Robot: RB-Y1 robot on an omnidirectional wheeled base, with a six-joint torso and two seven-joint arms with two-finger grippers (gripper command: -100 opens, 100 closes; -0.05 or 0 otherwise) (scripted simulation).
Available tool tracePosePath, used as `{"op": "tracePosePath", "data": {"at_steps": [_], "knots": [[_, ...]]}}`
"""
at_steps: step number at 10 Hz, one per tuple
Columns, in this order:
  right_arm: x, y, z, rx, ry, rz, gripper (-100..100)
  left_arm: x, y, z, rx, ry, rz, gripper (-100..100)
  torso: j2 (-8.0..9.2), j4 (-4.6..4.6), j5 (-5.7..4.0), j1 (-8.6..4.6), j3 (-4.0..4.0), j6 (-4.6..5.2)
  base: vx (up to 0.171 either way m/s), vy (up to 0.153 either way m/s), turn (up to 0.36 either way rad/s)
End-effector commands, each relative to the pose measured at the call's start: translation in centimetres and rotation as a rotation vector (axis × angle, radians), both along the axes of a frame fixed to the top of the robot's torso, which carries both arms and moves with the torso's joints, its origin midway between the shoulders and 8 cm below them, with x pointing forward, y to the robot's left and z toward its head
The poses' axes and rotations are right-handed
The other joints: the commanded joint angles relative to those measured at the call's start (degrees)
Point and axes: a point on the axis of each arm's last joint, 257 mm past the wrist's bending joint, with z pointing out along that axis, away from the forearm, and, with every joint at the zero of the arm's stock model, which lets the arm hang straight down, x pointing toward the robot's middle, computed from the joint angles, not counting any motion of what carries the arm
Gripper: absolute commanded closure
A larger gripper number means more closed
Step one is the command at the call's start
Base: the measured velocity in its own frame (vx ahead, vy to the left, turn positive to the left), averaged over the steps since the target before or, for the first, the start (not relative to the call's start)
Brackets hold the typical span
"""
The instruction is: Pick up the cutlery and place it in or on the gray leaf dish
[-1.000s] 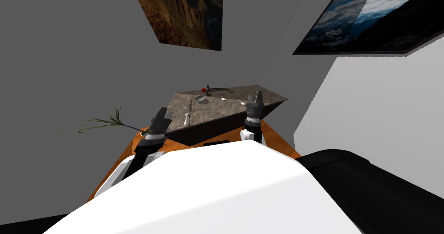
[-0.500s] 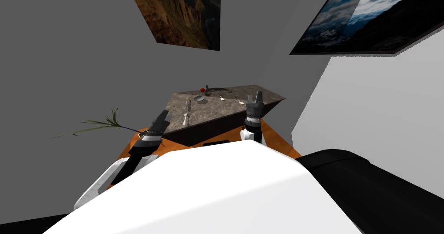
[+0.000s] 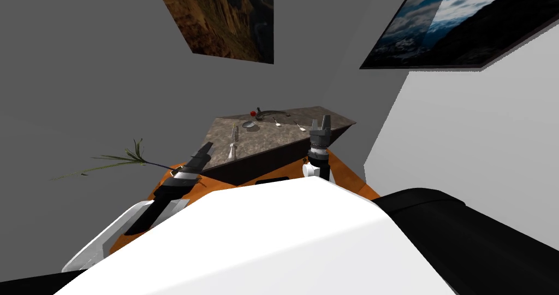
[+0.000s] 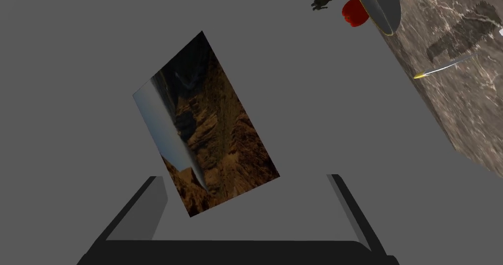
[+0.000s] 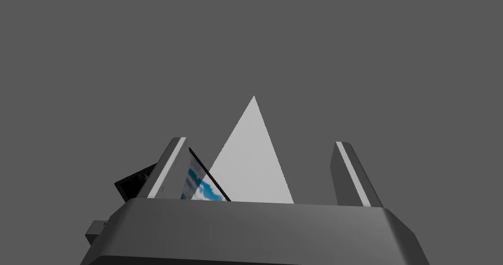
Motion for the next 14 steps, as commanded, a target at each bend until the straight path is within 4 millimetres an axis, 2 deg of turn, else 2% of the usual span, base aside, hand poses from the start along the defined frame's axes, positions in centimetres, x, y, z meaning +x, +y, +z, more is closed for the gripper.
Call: {"op": "tracePosePath", "data": {"at_steps": [1,2,4,5,6,7,10,11,14], "knots": [[0.0,0.0,0.0,0.000,0.000,0.000,0,-0.2,1.3,-2.0,0.038,0.069,0.009,-100,0.00,0.00,0.00,0.00,0.00,0.00,-0.010,-0.013,-0.095],[0.0,0.0,0.0,0.000,0.000,0.000,0,-0.1,1.3,-1.9,0.053,0.072,-0.001,-100,0.01,0.00,0.00,-0.02,0.01,0.00,-0.008,-0.009,-0.037],[0.0,0.0,0.0,0.000,0.000,0.000,0,-0.4,3.3,-4.4,0.107,0.161,0.010,-100,-0.01,0.00,0.00,-0.02,-0.01,0.00,-0.003,-0.016,-0.100],[0.0,0.0,0.0,0.000,0.000,0.000,0,-0.3,3.2,-4.3,0.121,0.165,0.001,-100,-0.03,-0.01,0.00,-0.04,-0.01,0.00,0.001,-0.013,-0.035],[0.0,0.0,0.0,0.000,0.000,0.000,0,-0.5,4.2,-5.5,0.147,0.208,0.008,-100,-0.03,0.00,-0.01,-0.04,-0.01,-0.02,0.004,-0.015,-0.061],[0.0,0.0,0.0,0.000,0.000,0.000,0,-0.5,4.2,-5.4,0.155,0.210,0.003,-100,-0.04,-0.01,-0.01,-0.04,-0.02,0.00,0.002,-0.010,-0.043],[0.0,0.0,0.0,0.000,0.000,0.000,0,-1.2,7.2,-8.9,0.246,0.343,0.020,-100,-0.07,-0.01,-0.01,-0.06,-0.04,0.01,0.009,-0.024,-0.120],[0.0,0.0,0.0,0.000,0.000,0.000,0,-1.1,7.2,-8.8,0.258,0.345,0.012,-100,-0.10,-0.02,-0.01,-0.09,-0.06,0.00,0.016,-0.022,-0.036],[0.0,0.0,0.0,0.000,0.000,0.000,0,-2.2,10.3,-12.2,0.356,0.474,0.032,-100,-0.14,-0.03,-0.02,-0.09,-0.08,0.02,0.027,-0.029,-0.143]]}}
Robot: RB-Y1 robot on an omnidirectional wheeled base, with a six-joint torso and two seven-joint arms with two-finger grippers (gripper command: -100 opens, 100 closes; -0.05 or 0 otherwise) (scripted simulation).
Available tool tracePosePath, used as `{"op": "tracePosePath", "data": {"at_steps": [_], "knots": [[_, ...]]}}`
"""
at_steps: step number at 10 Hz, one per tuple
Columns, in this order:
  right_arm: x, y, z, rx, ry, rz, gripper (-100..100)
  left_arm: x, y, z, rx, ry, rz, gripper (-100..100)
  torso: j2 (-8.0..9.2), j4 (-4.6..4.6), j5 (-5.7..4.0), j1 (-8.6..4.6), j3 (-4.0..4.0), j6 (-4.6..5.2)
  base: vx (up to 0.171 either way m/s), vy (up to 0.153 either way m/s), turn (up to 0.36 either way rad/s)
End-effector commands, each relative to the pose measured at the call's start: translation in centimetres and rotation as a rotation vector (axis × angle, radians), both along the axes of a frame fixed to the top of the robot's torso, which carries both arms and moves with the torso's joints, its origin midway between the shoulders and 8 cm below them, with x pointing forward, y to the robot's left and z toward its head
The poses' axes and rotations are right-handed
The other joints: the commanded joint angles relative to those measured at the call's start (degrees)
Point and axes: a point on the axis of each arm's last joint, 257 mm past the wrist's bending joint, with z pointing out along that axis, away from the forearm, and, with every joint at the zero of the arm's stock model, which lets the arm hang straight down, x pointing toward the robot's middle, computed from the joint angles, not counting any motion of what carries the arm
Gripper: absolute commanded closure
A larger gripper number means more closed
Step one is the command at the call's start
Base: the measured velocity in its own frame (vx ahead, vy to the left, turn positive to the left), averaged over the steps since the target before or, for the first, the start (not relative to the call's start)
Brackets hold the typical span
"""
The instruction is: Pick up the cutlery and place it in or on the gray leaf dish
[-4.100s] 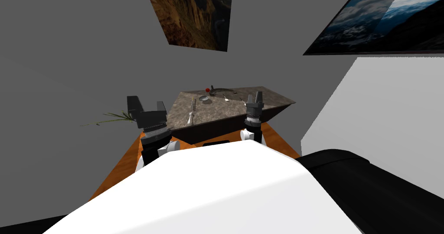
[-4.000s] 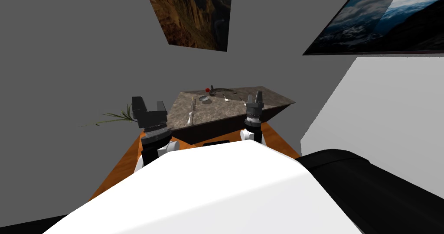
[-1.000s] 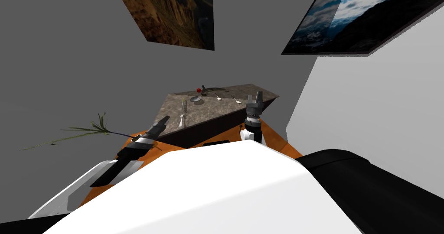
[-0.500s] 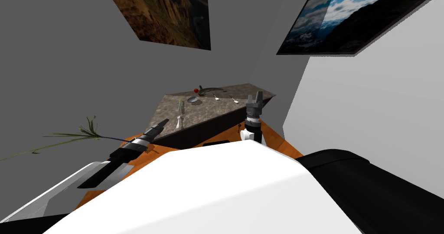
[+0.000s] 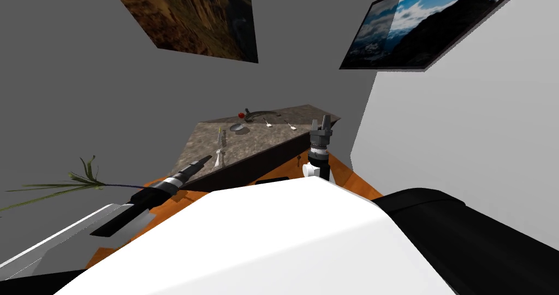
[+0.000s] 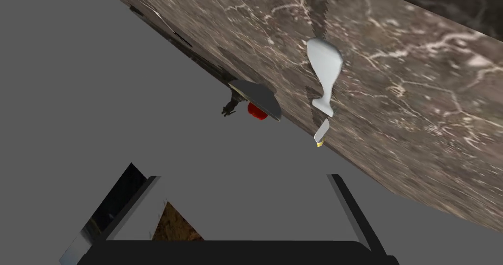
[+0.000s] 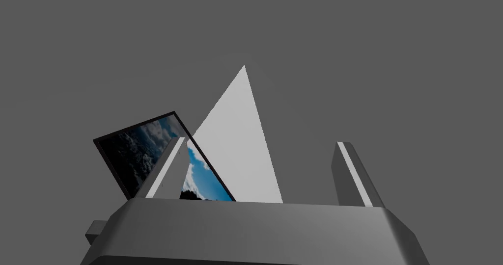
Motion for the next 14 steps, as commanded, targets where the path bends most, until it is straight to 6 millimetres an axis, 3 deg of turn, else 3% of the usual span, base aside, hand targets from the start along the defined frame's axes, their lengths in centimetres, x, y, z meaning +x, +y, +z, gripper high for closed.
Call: {"op": "tracePosePath", "data": {"at_steps": [1,2,8,14], "knots": [[0.0,0.0,0.0,0.000,0.000,0.000,0,-0.7,1.7,-1.9,0.059,0.069,0.011,-100,0.00,0.00,0.00,0.00,0.00,0.00,0.044,-0.047,-0.139],[0.0,0.0,0.0,0.000,0.000,0.000,0,-0.6,1.8,-1.8,0.067,0.071,0.005,-100,-0.03,-0.01,0.00,-0.04,-0.02,0.00,0.030,-0.036,-0.036],[0.0,0.0,0.0,0.000,0.000,0.000,0,-3.9,8.5,-6.5,0.291,0.292,0.036,-100,-0.08,-0.02,-0.01,-0.07,-0.05,0.00,0.046,-0.040,-0.145],[0.0,0.0,0.0,0.000,0.000,0.000,0,-6.9,14.9,-8.0,0.496,0.443,0.062,-100,-0.02,0.00,-0.01,-0.03,-0.01,-0.03,0.045,-0.033,-0.115]]}}
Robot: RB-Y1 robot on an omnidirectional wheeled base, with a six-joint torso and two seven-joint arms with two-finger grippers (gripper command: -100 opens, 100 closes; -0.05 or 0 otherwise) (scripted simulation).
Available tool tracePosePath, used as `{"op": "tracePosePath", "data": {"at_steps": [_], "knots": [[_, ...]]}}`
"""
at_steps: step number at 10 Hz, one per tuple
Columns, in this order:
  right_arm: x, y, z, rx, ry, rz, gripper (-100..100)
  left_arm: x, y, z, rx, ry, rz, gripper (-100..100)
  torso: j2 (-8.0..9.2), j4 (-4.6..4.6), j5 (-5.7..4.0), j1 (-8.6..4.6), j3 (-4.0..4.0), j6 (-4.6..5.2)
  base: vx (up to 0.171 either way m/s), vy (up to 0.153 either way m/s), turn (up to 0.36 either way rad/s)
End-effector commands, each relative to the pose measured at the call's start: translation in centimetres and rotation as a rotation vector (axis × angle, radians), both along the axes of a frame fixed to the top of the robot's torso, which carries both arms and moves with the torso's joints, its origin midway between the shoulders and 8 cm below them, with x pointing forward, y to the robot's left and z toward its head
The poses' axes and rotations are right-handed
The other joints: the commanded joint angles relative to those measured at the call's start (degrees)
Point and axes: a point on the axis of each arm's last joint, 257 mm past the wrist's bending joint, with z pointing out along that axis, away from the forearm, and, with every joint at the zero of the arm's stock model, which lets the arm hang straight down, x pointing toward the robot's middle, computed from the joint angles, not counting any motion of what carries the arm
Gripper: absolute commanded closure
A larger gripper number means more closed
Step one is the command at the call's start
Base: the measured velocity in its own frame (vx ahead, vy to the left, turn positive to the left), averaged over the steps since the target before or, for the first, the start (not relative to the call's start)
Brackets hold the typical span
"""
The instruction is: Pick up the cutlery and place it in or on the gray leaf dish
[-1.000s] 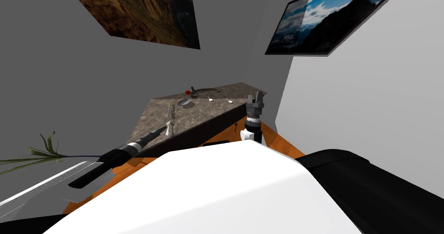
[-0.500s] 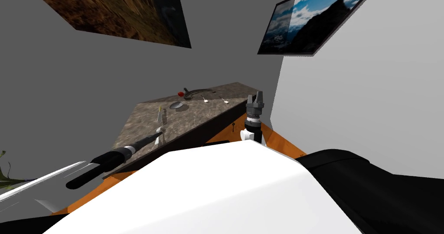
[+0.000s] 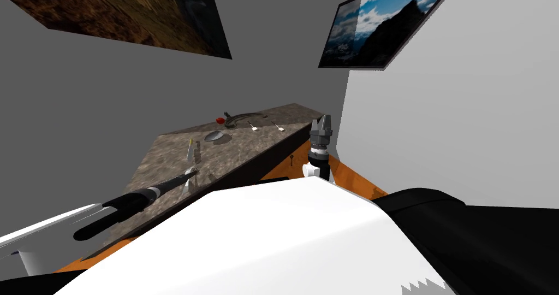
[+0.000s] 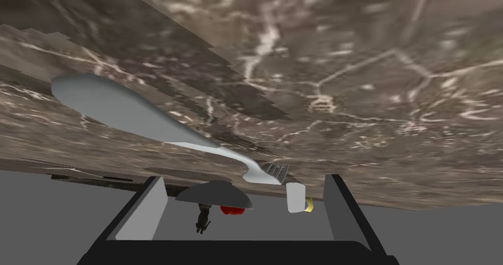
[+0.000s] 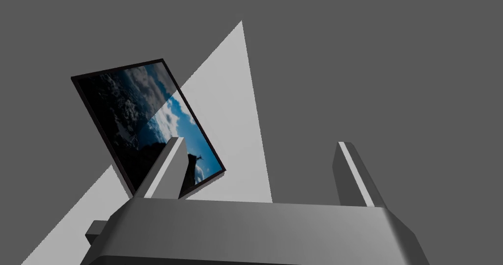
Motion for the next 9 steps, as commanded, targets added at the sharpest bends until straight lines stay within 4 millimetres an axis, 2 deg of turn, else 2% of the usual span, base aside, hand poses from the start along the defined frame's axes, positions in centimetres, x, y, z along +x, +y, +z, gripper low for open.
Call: {"op": "tracePosePath", "data": {"at_steps": [1,2,3,4,5,6,7,9], "knots": [[0.0,0.0,0.0,0.000,0.000,0.000,0,-0.9,2.0,0.0,0.055,0.034,0.005,-100,0.00,0.00,0.00,0.00,0.00,0.00,0.032,-0.030,-0.107],[0.0,0.0,0.0,0.000,0.000,0.000,0,-0.5,1.4,-0.2,0.036,0.021,0.006,-100,0.03,0.01,0.00,0.02,0.02,-0.02,0.014,-0.011,-0.014],[0.0,0.0,0.0,0.000,0.000,0.000,0,-0.6,1.5,-0.2,0.040,0.023,0.006,0,0.10,0.03,0.02,0.07,0.06,-0.04,0.000,0.000,0.000],[0.0,0.0,0.0,0.000,0.000,0.000,0,-1.2,1.9,-1.0,0.039,0.023,0.021,-100,0.16,0.04,0.03,0.10,0.09,-0.04,0.026,0.012,-0.115],[0.0,0.0,0.0,0.000,0.000,0.000,0,-1.5,2.0,-1.5,0.038,0.023,0.029,-100,0.11,0.03,0.05,0.16,0.07,-0.02,0.050,0.025,-0.124],[0.0,0.0,0.0,0.000,0.000,0.000,0,-1.3,1.8,-1.2,0.038,0.023,0.025,-100,0.03,0.01,0.06,0.22,0.03,-0.03,0.000,0.000,0.000],[0.0,0.0,0.0,0.000,0.000,0.000,0,-1.4,1.9,-1.3,0.039,0.023,0.024,100,0.14,0.03,0.04,0.15,0.08,-0.05,0.000,0.000,0.000],[0.0,0.0,0.0,0.000,0.000,0.000,0,-1.3,1.9,-1.2,0.039,0.022,0.027,100,0.18,0.03,0.07,0.12,0.10,0.00,0.000,0.000,0.000]]}}
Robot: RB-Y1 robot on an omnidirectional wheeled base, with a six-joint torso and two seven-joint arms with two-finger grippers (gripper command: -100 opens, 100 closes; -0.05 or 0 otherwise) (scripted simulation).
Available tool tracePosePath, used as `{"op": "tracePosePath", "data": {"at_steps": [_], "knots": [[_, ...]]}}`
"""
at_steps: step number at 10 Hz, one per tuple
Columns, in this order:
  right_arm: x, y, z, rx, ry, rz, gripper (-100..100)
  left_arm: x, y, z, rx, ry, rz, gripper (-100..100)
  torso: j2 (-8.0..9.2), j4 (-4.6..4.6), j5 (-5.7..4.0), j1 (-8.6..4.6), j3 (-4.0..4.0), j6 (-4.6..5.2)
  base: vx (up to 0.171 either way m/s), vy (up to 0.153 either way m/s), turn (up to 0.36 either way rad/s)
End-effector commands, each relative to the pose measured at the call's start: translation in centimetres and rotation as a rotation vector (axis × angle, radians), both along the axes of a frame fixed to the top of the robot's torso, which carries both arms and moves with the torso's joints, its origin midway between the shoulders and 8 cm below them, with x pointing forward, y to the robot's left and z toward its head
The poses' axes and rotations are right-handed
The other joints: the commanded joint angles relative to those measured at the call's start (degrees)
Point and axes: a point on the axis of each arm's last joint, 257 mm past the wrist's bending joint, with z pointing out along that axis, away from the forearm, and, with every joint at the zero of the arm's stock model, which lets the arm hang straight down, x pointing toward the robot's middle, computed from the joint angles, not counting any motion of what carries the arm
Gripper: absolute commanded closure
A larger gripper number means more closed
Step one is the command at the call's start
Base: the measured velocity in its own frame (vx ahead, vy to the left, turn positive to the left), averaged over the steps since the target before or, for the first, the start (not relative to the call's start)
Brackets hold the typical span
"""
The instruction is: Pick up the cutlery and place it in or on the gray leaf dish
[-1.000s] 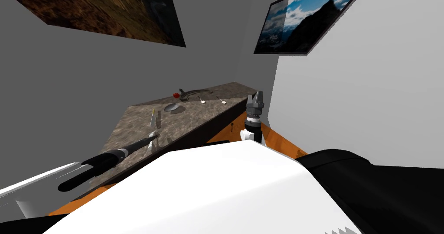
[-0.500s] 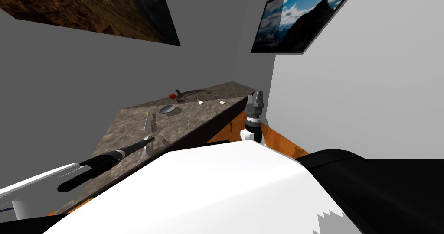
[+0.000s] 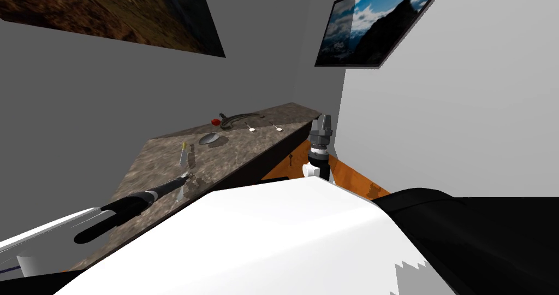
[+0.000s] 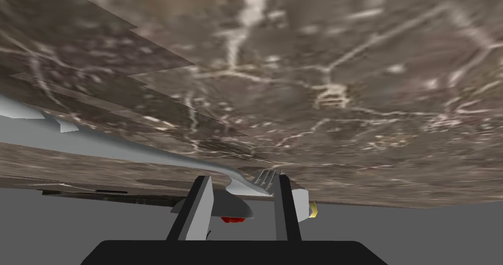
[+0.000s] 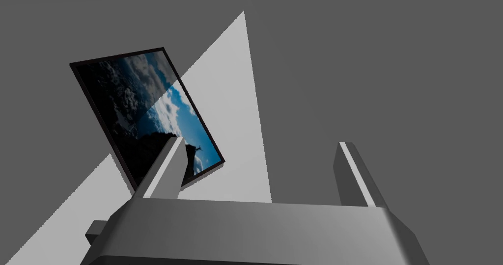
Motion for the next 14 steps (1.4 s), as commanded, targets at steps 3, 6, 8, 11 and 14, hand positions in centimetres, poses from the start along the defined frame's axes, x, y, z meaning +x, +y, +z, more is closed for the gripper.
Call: {"op": "tracePosePath", "data": {"at_steps": [3,6,8,11,14], "knots": [[0.0,0.0,0.0,0.000,0.000,0.000,0,0.0,0.0,0.0,0.000,0.000,0.000,0,0.00,0.00,0.01,0.03,0.00,0.00,0.000,0.000,0.000],[0.0,0.0,0.0,0.000,0.000,0.000,0,0.3,-0.2,0.5,0.001,0.001,-0.009,0,0.06,0.01,0.01,0.03,0.04,-0.01,-0.007,-0.002,0.051],[0.0,0.0,0.0,0.000,0.000,0.000,0,1.3,2.0,2.0,0.009,-0.024,0.048,100,0.22,0.07,-0.03,0.01,0.13,0.16,-0.116,-0.004,-0.300],[0.0,0.0,0.0,0.000,0.000,0.000,0,2.6,5.4,4.7,0.016,-0.068,0.136,100,0.43,0.14,-0.06,0.20,0.27,0.10,-0.123,0.046,-0.326],[0.0,0.0,0.0,0.000,0.000,0.000,0,3.7,8.1,7.1,0.019,-0.111,0.212,100,0.27,0.12,-0.07,0.21,0.19,0.15,-0.085,0.053,-0.274]]}}
